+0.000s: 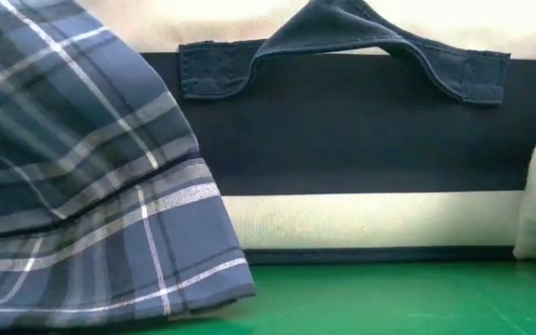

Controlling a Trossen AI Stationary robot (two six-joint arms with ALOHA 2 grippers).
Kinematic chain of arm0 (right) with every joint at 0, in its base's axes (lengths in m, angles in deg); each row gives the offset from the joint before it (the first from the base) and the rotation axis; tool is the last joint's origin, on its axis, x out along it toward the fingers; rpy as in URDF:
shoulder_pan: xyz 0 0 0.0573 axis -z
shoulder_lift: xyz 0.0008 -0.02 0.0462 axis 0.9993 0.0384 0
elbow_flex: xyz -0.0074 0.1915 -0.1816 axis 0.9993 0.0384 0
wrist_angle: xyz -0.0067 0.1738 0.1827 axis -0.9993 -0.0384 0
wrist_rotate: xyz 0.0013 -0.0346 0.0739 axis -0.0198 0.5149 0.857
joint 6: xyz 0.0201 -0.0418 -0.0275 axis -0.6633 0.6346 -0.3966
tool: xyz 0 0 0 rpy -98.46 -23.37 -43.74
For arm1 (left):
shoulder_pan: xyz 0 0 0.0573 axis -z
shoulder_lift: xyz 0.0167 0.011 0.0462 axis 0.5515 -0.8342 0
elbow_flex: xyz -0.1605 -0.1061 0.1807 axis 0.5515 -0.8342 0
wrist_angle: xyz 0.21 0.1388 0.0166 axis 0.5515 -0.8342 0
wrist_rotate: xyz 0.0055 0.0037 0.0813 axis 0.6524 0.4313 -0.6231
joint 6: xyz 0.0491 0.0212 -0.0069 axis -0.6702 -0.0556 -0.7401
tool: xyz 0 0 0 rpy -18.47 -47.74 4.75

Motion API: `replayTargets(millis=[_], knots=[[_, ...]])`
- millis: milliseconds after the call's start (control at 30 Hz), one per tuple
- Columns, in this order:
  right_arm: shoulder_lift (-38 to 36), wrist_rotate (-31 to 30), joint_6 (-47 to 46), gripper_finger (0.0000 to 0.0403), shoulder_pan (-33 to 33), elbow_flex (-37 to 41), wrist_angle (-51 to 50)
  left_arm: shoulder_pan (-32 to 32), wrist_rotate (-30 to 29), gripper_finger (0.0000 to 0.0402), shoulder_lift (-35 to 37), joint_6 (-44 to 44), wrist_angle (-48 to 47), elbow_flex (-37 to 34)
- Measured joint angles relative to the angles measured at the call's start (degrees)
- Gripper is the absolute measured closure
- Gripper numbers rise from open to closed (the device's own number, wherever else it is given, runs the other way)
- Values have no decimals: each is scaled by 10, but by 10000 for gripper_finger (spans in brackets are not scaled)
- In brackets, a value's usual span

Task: Sort clothes
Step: Put the patterned shirt into the blue laundry organizer

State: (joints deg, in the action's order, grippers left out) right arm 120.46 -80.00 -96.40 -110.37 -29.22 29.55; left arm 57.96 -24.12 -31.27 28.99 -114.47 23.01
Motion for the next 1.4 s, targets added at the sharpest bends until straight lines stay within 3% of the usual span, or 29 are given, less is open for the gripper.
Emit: replayTargets(millis=[133, 367, 667, 900, 1067, 1233, 1400], knots=[[0, 0, 0, 193, 0, 0, 0, 21, 13, 400, 6, -2, -42, 66], [0, -2, 21, 193, 1, 0, 21, 84, -46, 401, 6, -69, -128, 291], [31, 5, 182, 193, 17, 0, 250, 140, -225, 401, -42, -172, -251, 583], [79, 168, 186, 168, 62, 0, 353, 137, -353, 402, -131, -337, -254, 778], [124, 213, 185, 131, 76, -14, 385, 124, -393, 402, -126, -429, -159, 747], [184, 229, 205, 106, 76, -81, 385, 95, -457, 401, -134, -453, -139, 739], [254, 228, 214, 94, 82, -158, 357, 69, -456, 401, -153, -486, -125, 749]])
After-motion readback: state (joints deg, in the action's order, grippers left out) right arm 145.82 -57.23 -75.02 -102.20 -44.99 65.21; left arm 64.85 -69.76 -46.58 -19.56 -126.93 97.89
